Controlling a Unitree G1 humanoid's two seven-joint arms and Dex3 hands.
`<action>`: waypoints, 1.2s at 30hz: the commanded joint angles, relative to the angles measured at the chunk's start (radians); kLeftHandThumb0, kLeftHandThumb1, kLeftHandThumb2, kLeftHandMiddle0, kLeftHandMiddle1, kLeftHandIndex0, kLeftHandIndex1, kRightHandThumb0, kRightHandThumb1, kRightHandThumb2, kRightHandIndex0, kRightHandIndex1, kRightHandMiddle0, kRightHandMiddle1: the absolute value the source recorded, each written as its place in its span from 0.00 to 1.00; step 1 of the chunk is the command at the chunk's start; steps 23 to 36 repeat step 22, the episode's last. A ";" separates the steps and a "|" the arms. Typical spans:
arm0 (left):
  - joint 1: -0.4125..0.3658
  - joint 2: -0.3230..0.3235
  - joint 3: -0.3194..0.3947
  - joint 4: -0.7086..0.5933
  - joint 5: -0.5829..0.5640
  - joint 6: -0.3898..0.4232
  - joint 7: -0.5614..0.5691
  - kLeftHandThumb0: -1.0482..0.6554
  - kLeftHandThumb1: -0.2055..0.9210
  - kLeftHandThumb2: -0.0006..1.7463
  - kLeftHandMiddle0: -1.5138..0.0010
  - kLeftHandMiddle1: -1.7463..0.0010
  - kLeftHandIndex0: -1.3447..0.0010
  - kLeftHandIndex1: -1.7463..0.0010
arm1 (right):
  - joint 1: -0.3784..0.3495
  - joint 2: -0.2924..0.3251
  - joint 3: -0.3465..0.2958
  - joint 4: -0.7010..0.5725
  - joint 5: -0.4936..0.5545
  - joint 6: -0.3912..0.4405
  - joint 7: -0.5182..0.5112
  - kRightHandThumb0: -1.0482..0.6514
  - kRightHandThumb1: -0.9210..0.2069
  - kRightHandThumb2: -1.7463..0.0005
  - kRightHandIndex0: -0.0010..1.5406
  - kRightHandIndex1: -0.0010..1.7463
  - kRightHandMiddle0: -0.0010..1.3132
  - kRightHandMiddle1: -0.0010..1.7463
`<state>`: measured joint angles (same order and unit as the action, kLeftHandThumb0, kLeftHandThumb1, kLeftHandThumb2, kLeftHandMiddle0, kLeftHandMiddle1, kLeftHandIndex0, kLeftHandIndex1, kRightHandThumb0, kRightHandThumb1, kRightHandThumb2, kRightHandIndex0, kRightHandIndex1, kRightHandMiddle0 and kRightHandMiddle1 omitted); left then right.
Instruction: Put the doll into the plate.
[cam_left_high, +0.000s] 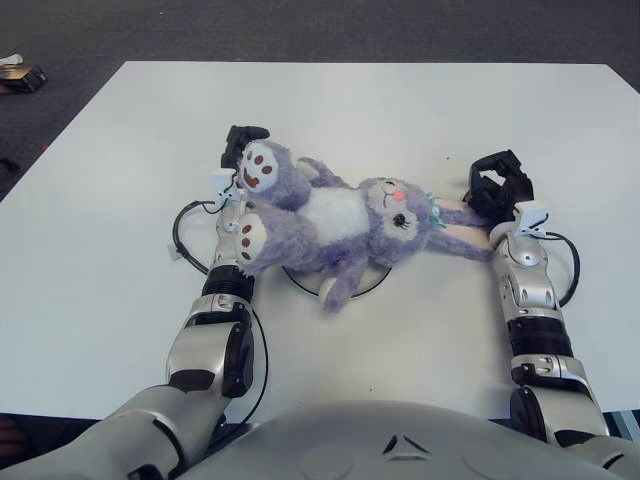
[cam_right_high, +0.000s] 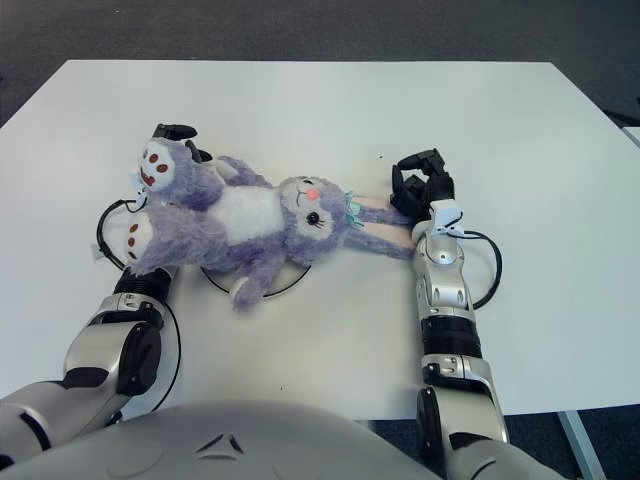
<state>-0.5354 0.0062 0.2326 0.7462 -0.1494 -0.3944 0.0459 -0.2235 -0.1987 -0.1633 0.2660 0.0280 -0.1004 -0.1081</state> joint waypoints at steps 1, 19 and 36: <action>0.050 -0.001 0.008 0.033 -0.006 0.033 0.007 0.61 0.57 0.68 0.66 0.00 0.76 0.01 | 0.047 0.015 -0.003 0.023 -0.010 0.067 -0.009 0.40 0.16 0.57 0.51 1.00 0.24 1.00; 0.059 -0.003 0.008 -0.003 -0.013 0.086 0.006 0.61 0.57 0.68 0.66 0.00 0.75 0.02 | 0.052 0.021 -0.006 0.008 -0.011 0.086 -0.018 0.40 0.16 0.57 0.50 1.00 0.24 1.00; 0.060 -0.003 0.008 -0.009 -0.013 0.093 0.006 0.61 0.57 0.68 0.66 0.00 0.75 0.02 | 0.052 0.021 -0.007 0.008 -0.011 0.086 -0.018 0.40 0.16 0.57 0.50 1.00 0.24 1.00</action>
